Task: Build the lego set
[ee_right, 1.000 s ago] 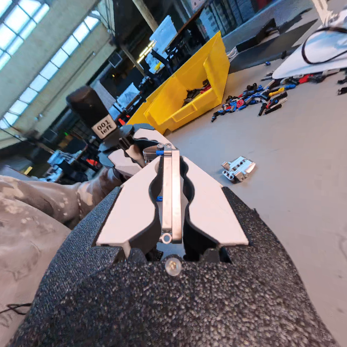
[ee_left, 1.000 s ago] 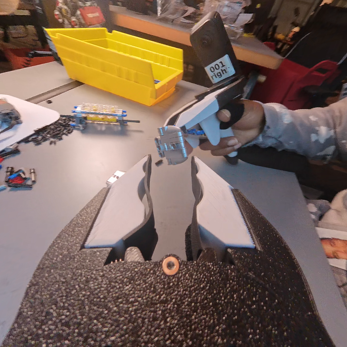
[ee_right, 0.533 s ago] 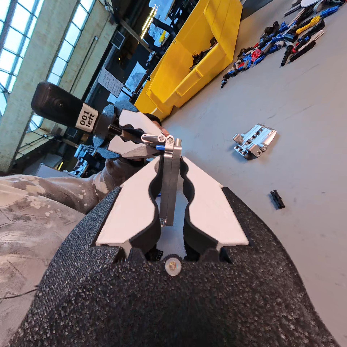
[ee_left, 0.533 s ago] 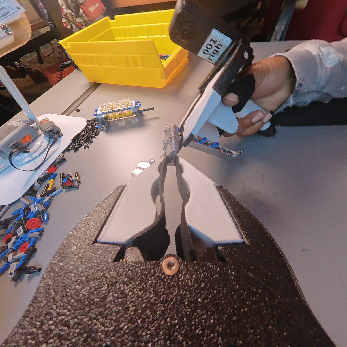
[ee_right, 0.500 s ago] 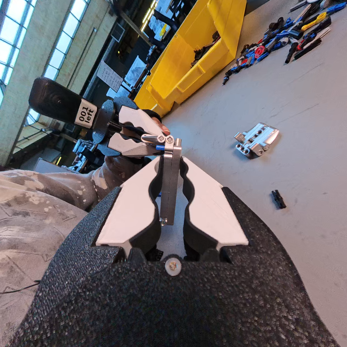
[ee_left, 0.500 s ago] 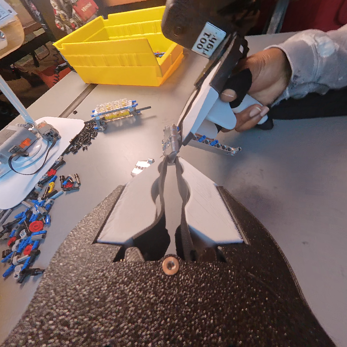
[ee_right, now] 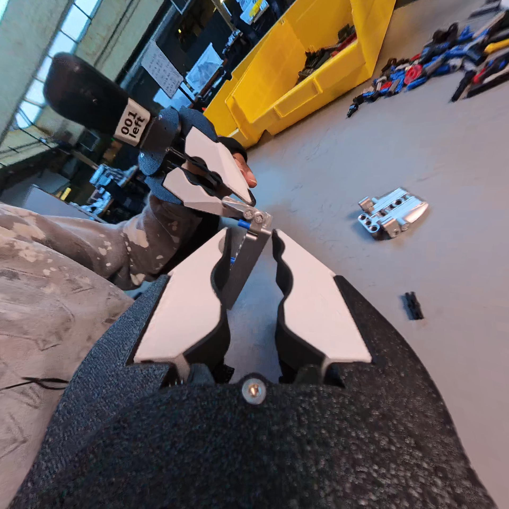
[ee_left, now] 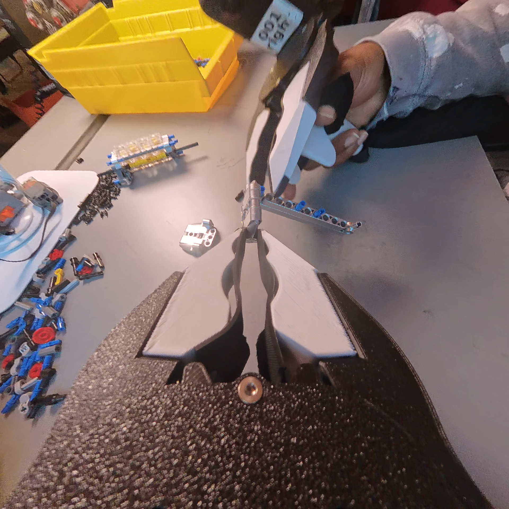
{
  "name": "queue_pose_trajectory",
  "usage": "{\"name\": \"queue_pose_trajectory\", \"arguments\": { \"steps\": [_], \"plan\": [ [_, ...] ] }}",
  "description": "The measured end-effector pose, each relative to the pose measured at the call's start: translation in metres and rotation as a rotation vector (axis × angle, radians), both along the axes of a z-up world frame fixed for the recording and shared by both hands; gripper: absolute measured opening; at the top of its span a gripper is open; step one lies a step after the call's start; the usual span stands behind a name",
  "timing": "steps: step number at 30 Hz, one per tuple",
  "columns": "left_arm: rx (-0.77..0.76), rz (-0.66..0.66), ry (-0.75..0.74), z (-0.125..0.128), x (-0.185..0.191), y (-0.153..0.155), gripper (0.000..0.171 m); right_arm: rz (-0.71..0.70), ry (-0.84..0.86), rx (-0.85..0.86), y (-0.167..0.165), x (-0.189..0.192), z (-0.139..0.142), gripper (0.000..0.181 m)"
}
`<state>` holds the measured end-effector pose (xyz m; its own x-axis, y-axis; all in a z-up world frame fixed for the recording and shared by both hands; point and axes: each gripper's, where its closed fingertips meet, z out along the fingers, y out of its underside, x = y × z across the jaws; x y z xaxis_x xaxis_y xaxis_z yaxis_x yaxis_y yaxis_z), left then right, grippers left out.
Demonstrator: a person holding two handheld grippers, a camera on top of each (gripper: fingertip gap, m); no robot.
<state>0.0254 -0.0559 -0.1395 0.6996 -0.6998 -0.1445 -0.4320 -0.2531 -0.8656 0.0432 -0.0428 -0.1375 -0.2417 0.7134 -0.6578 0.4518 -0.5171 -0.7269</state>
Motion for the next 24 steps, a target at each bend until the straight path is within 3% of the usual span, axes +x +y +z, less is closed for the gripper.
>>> {"name": "queue_pose_trajectory", "arguments": {
  "steps": [5, 12, 21, 24],
  "plan": [
    [-0.163, 0.020, 0.070, -0.038, -0.008, -0.003, 0.005, -0.010, 0.017, 0.346, 0.011, 0.005, -0.004, 0.040],
    [-0.190, 0.024, 0.044, -0.049, -0.003, 0.000, 0.005, 0.027, -0.105, 0.753, -0.004, 0.000, -0.037, 0.056],
    [-0.142, 0.033, 0.018, -0.048, 0.002, 0.007, 0.015, -0.022, -0.222, 0.818, 0.011, 0.001, -0.054, 0.046],
    [-0.121, 0.038, 0.053, -0.054, 0.009, 0.011, 0.015, 0.029, -0.217, 0.795, 0.002, 0.001, -0.056, 0.043]
  ]
}}
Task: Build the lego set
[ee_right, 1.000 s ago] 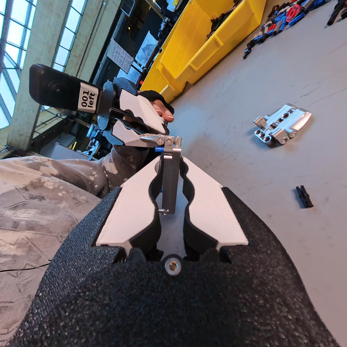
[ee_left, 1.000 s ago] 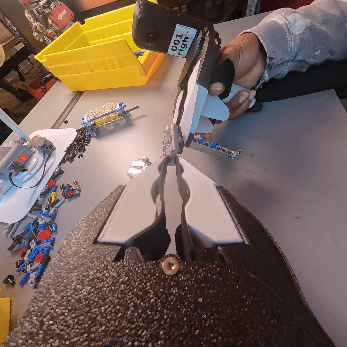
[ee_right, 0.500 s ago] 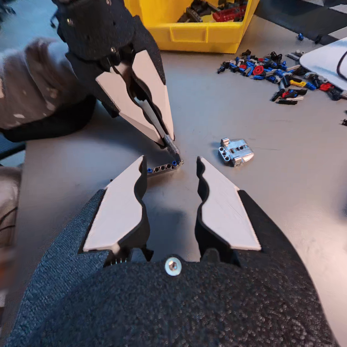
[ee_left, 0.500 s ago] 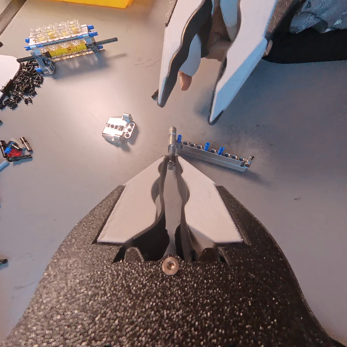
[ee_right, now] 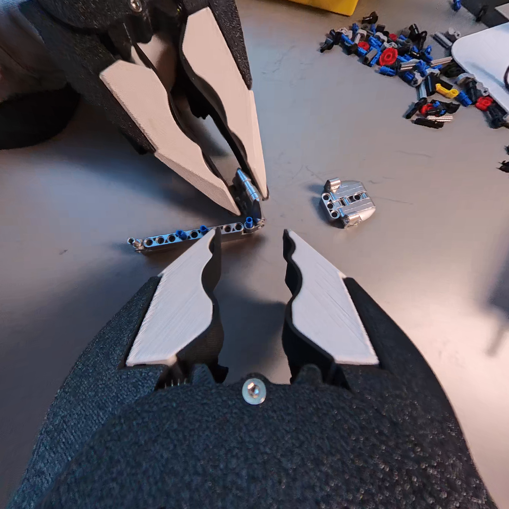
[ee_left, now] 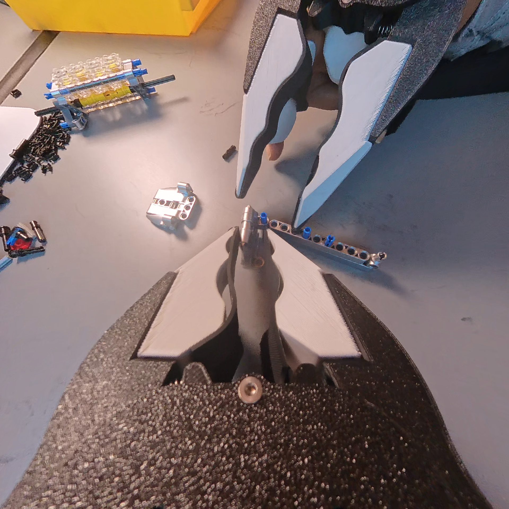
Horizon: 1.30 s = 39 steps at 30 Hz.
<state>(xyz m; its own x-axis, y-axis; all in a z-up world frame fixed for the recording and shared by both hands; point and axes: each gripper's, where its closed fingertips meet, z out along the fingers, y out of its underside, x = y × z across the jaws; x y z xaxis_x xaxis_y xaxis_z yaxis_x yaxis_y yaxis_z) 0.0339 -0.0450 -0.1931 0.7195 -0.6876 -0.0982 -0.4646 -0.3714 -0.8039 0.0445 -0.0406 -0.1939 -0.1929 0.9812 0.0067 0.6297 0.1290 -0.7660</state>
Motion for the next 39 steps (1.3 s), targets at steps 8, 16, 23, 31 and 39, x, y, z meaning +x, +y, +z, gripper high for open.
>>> {"name": "queue_pose_trajectory", "arguments": {
  "steps": [8, 16, 23, 31, 39],
  "plan": [
    [-0.053, 0.139, 0.075, -0.008, -0.009, 0.009, 0.007, -0.058, 0.057, -0.063, 0.008, -0.003, 0.014, 0.046],
    [-0.114, 0.300, 0.075, -0.007, -0.023, 0.013, 0.006, -0.024, -0.045, 0.028, -0.009, 0.001, 0.000, 0.056],
    [-0.044, 0.137, 0.183, -0.009, -0.028, 0.005, 0.009, 0.023, -0.086, 0.090, -0.005, 0.010, -0.010, 0.013],
    [-0.120, 0.182, 0.054, -0.009, -0.025, 0.006, 0.006, 0.039, -0.101, 0.113, -0.011, 0.012, -0.011, 0.016],
    [-0.201, 0.286, -0.053, -0.009, -0.025, 0.010, 0.005, 0.071, -0.103, 0.171, -0.020, 0.011, -0.012, 0.025]
  ]
}}
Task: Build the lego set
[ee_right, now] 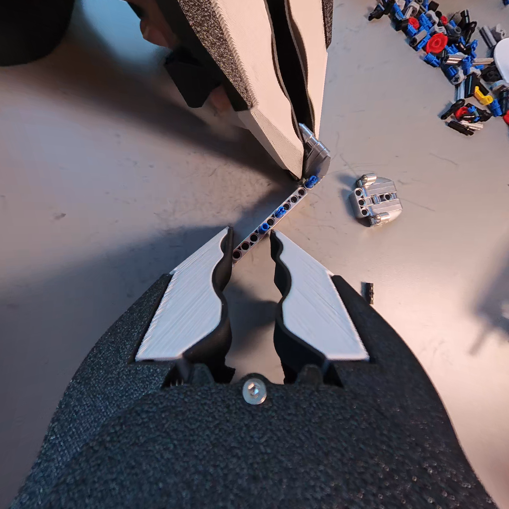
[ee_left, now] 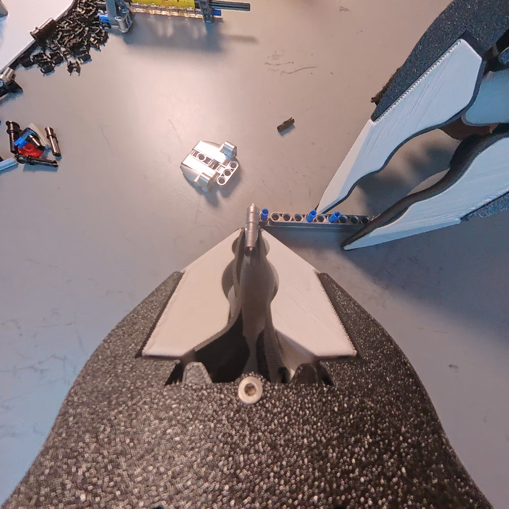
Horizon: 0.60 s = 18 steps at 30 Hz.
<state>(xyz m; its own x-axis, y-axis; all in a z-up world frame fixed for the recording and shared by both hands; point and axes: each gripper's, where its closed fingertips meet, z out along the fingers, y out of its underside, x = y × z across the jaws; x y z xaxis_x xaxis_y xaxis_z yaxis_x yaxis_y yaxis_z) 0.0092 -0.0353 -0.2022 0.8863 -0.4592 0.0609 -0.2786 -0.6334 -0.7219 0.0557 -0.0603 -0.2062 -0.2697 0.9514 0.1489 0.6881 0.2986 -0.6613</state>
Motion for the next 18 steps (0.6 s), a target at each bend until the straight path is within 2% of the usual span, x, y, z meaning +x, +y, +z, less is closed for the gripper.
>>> {"name": "queue_pose_trajectory", "arguments": {
  "steps": [3, 14, 18],
  "plan": [
    [-0.002, 0.037, 0.000, 0.0000, 0.0002, 0.0027, 0.005, -0.024, 0.002, 0.001, 0.0006, -0.0023, 0.0000, 0.027],
    [0.041, -0.017, 0.028, -0.0012, 0.0014, 0.0026, 0.006, -0.045, 0.008, -0.035, 0.0012, -0.0021, 0.0006, 0.026],
    [0.074, -0.065, 0.107, -0.0018, -0.0035, 0.0011, 0.019, -0.037, 0.013, -0.067, 0.0001, 0.0001, 0.0022, 0.026]
  ]
}}
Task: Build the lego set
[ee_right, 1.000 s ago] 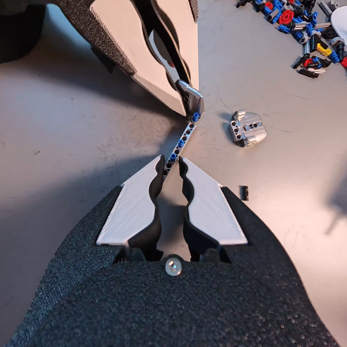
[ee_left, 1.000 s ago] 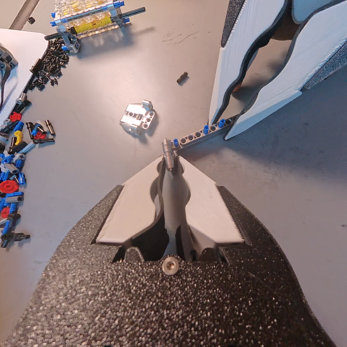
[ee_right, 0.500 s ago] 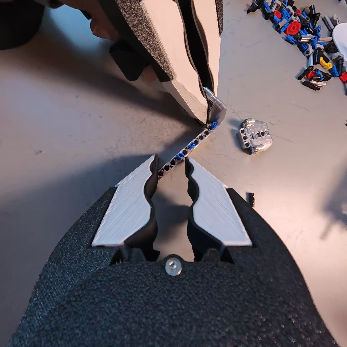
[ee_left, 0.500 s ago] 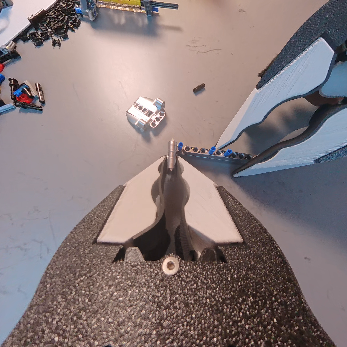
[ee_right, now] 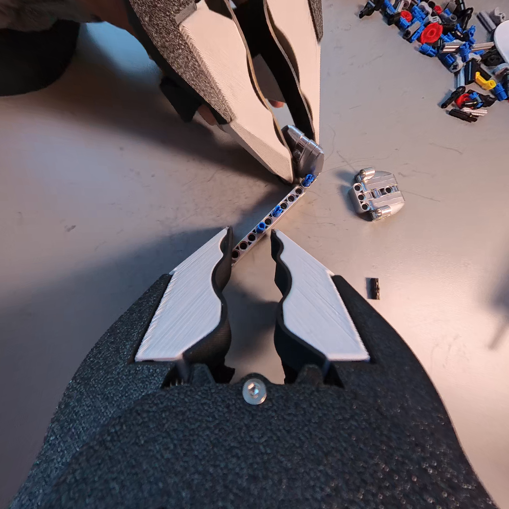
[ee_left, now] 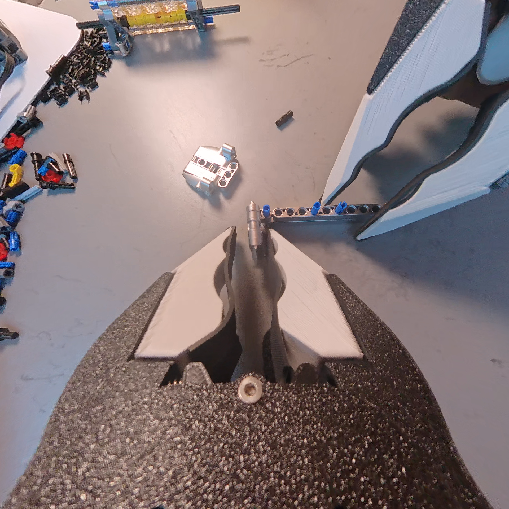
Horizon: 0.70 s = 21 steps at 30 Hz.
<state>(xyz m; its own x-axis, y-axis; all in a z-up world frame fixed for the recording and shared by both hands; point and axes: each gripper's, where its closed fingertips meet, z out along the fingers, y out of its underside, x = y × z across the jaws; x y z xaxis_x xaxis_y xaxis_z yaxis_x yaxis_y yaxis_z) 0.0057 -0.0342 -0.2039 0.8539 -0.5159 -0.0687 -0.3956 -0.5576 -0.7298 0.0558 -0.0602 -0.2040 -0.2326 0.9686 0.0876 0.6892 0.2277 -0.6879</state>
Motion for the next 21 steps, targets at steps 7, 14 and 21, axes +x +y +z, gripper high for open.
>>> {"name": "queue_pose_trajectory", "arguments": {
  "steps": [7, 14, 21],
  "plan": [
    [0.010, -0.034, -0.037, 0.005, -0.004, -0.002, 0.019, 0.009, -0.006, -0.043, -0.003, 0.002, 0.001, 0.024],
    [0.094, -0.068, -0.030, 0.015, -0.004, 0.000, 0.020, 0.027, 0.078, -0.134, -0.006, 0.000, 0.018, 0.032],
    [0.318, -0.015, -0.293, 0.072, -0.013, 0.008, 0.029, -0.065, 0.482, -0.183, 0.029, -0.014, 0.083, 0.048]
  ]
}}
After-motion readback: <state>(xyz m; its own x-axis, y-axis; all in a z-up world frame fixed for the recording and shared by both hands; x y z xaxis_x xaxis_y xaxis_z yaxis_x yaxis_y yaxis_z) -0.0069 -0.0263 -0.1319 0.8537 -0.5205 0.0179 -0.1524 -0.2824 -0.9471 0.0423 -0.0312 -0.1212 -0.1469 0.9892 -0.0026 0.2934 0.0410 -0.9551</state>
